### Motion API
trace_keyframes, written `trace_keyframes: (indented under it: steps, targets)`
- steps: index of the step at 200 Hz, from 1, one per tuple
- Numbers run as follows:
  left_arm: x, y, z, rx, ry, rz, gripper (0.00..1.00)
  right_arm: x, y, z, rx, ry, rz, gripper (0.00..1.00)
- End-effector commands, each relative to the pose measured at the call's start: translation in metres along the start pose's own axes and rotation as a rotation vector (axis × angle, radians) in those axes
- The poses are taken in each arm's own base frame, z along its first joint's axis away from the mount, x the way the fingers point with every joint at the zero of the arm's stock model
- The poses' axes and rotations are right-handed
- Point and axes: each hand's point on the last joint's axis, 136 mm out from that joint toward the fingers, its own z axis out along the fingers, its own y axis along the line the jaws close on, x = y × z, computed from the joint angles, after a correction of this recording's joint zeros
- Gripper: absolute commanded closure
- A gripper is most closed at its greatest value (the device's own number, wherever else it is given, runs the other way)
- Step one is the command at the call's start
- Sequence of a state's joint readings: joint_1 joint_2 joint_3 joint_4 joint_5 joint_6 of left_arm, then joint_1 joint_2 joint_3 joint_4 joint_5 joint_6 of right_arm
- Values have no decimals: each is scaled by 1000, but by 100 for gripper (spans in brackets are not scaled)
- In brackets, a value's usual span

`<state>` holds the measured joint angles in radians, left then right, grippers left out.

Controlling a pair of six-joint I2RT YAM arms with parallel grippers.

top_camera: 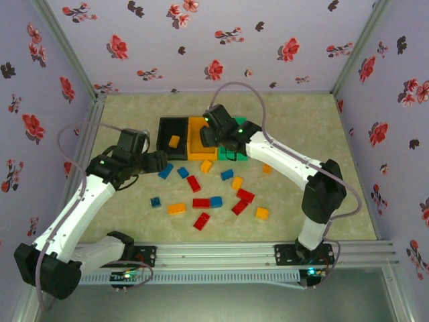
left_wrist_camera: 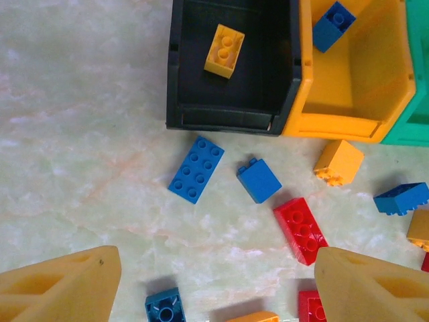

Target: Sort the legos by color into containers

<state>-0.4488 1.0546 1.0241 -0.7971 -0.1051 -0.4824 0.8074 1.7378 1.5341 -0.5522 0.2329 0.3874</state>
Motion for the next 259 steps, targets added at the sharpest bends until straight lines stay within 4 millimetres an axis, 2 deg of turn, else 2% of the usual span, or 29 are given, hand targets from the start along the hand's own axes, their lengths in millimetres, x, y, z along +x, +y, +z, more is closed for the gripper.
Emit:
trace_keyframes:
  steps: [1,33,82,127,171,207,259]
  targets:
    - [20,-1,12,-8,50,-33,23,11,-7,-7,6,-19,63,39]
    - [39,-15,30,18,78,-71,23,38,-20,-5,26,14,69,39]
    - [68,-37,60,17,124,-112,25,58,-39,-7,51,40,93,40]
    - [82,-63,79,35,141,-135,25,65,-60,-15,92,40,124,40]
    - [94,-80,104,1,148,-161,27,72,-82,-28,122,30,157,39]
    - [101,-81,127,-48,153,-160,28,79,-101,-42,149,15,180,38]
    - [104,-91,144,-57,187,-118,28,86,-117,-52,171,7,207,37]
